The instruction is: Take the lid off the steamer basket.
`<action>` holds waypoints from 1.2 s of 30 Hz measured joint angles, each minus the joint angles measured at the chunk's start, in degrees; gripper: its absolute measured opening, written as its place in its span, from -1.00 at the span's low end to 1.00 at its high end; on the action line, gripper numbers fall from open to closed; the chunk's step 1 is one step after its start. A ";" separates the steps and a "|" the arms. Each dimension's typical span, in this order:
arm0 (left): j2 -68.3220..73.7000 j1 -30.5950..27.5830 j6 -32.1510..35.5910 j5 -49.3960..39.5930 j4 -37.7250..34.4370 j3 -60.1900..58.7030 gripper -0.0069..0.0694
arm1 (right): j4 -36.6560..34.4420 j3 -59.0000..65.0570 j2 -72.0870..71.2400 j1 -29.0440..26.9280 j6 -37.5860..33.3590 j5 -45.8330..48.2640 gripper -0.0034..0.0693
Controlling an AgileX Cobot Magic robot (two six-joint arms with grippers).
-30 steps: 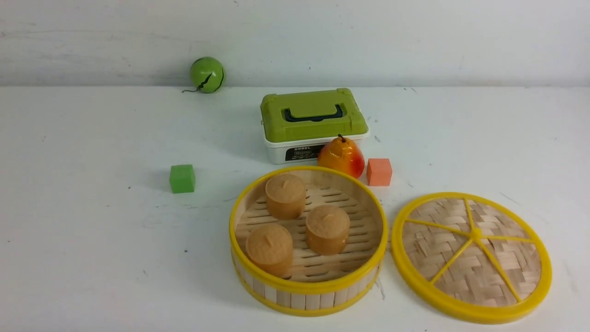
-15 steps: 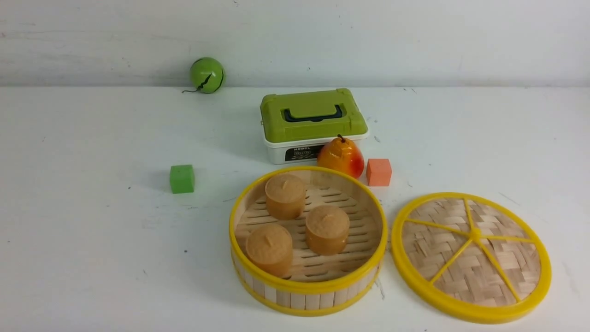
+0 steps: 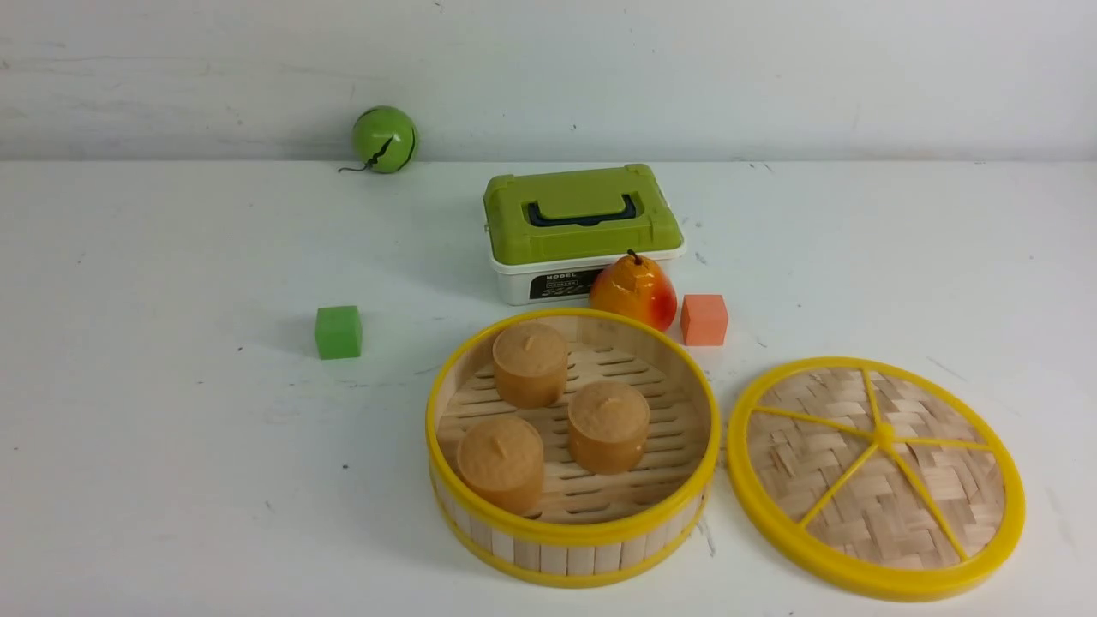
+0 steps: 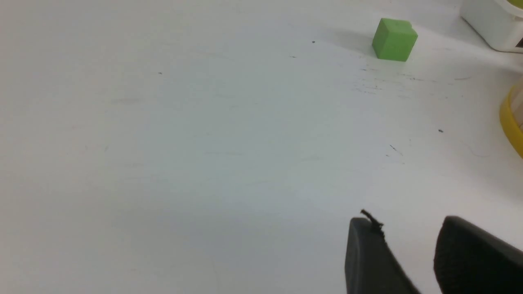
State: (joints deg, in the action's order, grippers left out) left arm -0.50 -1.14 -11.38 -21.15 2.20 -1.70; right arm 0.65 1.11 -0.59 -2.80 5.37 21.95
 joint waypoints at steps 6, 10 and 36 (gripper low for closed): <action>0.00 0.00 0.00 0.00 0.00 0.00 -0.19 | 0.00 0.00 0.00 0.00 0.00 0.00 -0.95; 0.00 0.00 0.00 0.00 0.00 0.00 -0.19 | 0.05 0.00 0.00 0.00 0.00 0.00 -0.94; 0.00 0.00 0.00 0.00 0.00 0.00 -0.19 | 0.05 0.00 0.00 0.00 0.00 0.00 -0.88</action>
State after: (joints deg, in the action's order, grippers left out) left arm -0.50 -1.14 -11.38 -21.15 2.20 -1.70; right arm 0.70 1.11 -0.59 -2.80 5.37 21.95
